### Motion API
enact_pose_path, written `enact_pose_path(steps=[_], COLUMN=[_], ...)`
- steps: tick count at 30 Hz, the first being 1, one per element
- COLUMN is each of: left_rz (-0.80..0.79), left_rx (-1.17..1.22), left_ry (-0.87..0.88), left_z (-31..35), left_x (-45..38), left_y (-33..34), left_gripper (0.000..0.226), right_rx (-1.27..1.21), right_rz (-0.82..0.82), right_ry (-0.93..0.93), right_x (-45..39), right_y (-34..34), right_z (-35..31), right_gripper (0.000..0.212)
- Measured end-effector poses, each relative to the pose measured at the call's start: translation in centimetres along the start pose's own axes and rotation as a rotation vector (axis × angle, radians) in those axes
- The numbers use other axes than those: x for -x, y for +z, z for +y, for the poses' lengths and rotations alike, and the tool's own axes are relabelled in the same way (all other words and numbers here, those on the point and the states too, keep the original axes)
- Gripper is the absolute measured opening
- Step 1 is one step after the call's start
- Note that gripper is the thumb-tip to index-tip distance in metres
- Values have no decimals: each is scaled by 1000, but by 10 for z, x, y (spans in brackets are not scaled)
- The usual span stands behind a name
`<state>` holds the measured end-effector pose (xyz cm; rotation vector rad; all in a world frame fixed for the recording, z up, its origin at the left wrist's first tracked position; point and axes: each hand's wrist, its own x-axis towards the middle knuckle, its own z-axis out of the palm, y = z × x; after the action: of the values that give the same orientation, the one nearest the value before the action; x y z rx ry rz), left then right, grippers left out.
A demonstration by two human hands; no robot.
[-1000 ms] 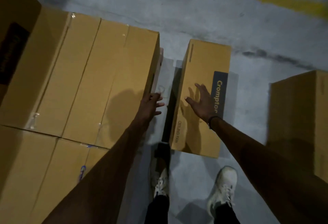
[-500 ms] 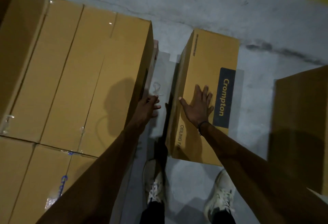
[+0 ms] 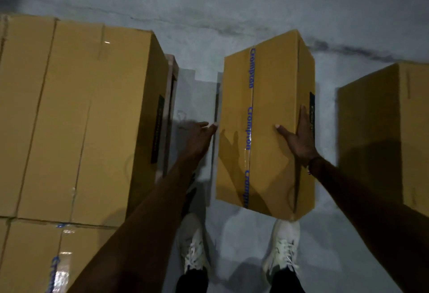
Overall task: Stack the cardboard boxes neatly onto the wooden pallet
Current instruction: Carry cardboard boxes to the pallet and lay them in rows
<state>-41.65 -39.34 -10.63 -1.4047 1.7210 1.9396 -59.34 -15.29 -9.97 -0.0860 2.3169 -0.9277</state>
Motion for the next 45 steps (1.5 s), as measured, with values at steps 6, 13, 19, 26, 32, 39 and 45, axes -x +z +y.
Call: enact_pose_path(steps=[6,13,19,26,32,39,45], left_rz=[-17,-26,-131,-108,-84,36,128], left_rx=[-15,40,60,-26,-95,-94,-45], left_ry=[-52,-139,-101,14,151,295,445], left_z=[-5,-13,-16,-8,57,178,257], left_x=[-32,-59,-60,-25,42,152,285], left_y=[60,95,116,102,66,9,-46], left_gripper=[79,76,60,56,60,70,61], right_rx=[-81,-161,-204,-278,-336,-416,-473], right_rz=[33,16,-5,-46,-44,-56,-81], right_ry=[6,-1,-26,9,-23,-124,-262], right_x=[-17,-32,-38,-14,37,102,214], right_y=[-20,-50,-61,-67,-102,-174,-229], right_z=[32,65,81,76,14,-112,-234], right_gripper=[132,118,115,117,113,99,87])
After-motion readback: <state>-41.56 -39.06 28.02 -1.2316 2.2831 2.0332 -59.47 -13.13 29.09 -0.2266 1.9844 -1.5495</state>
